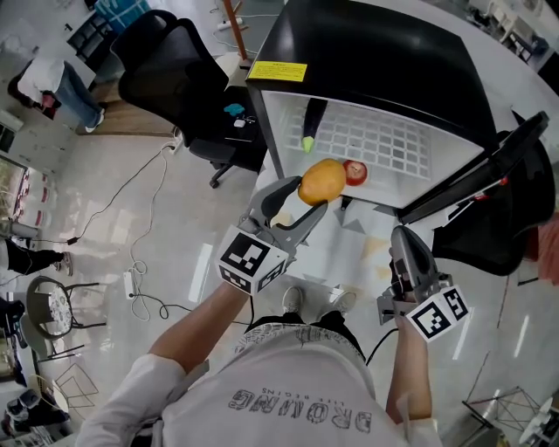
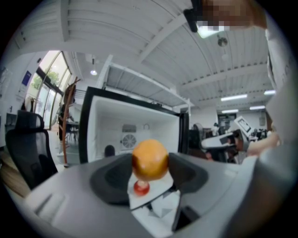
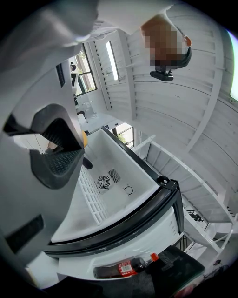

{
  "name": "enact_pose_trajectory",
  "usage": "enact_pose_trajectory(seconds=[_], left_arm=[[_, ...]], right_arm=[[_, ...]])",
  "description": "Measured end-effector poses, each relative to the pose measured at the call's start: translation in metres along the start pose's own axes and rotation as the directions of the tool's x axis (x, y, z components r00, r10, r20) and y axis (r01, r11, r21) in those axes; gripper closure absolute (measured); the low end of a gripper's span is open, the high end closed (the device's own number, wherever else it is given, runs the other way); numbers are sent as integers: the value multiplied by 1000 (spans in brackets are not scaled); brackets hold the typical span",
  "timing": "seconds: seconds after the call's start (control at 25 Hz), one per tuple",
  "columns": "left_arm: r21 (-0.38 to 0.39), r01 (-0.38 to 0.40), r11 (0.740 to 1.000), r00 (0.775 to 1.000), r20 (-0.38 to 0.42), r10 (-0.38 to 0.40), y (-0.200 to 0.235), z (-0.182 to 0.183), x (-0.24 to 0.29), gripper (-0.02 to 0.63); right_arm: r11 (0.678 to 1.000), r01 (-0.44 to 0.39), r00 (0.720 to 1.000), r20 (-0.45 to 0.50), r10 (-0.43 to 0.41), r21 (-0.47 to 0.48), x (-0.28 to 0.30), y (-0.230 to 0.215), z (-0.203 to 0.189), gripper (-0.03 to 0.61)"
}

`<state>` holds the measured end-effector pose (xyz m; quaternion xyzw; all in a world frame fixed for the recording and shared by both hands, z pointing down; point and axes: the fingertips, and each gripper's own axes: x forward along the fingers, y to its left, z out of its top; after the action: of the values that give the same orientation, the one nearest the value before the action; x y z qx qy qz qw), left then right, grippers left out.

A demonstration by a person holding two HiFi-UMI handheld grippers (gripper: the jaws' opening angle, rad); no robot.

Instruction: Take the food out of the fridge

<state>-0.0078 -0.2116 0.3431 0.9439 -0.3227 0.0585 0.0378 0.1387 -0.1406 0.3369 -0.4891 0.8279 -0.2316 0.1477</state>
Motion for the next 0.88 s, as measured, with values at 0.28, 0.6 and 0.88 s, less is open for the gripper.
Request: enact_pose_trajectory(seconds=[0.28,0.6,0.88], left_arm=[[-10,-4,1000,1000,-4,4,3,-4,1,364],[-17,-10,1000,1000,-4,10,2,-5,4,364],[-24,-23,999,1000,-1,23,0,-5,6,364]], right_arm=[[1000,4,1000,-7,-4,-8,2,-5,3,589],[1000,0,1000,-18,0,-14,3,-8,6,589],[1000,-7,1000,-26,7,-18,3,-11,7,589]])
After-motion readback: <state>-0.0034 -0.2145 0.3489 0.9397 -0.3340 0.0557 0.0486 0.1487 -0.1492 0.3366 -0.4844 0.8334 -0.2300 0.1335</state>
